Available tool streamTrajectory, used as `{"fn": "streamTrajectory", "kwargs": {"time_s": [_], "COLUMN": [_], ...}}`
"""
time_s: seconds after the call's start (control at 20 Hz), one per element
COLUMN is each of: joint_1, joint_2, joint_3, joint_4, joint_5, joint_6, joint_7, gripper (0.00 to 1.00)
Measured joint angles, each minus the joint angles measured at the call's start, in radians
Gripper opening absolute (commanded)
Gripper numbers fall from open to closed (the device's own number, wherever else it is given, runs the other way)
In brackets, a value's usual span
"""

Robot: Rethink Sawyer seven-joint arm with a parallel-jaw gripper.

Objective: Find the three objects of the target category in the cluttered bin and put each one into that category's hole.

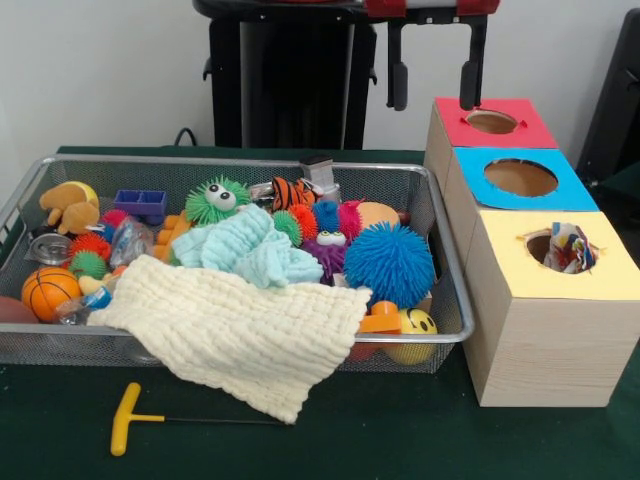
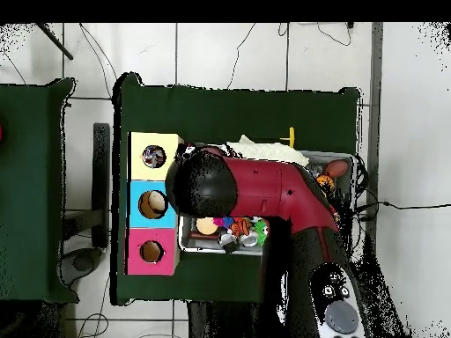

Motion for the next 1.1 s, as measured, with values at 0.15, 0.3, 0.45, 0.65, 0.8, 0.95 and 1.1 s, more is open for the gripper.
{"fn": "streamTrajectory", "kwargs": {"time_s": [0.15,0.3,0.45,0.65,0.8,0.95,1.1], "joint_1": [-0.020,-0.037,-0.050,-0.050,-0.046,-0.044,-0.037], "joint_2": [-0.004,-0.005,-0.008,-0.011,-0.012,-0.012,-0.012], "joint_3": [0.022,0.038,0.054,0.061,0.063,0.070,0.071], "joint_4": [0.007,0.007,0.007,0.006,0.001,-0.008,-0.025], "joint_5": [-0.001,-0.002,-0.004,-0.005,-0.007,-0.007,-0.008], "joint_6": [-0.001,-0.001,-0.001,-0.001,-0.001,-0.001,0.001], "joint_7": [0.000,0.000,0.000,0.000,0.000,0.000,0.000], "gripper": [1.00,1.00,1.00,1.00,1.00,1.00,1.00]}}
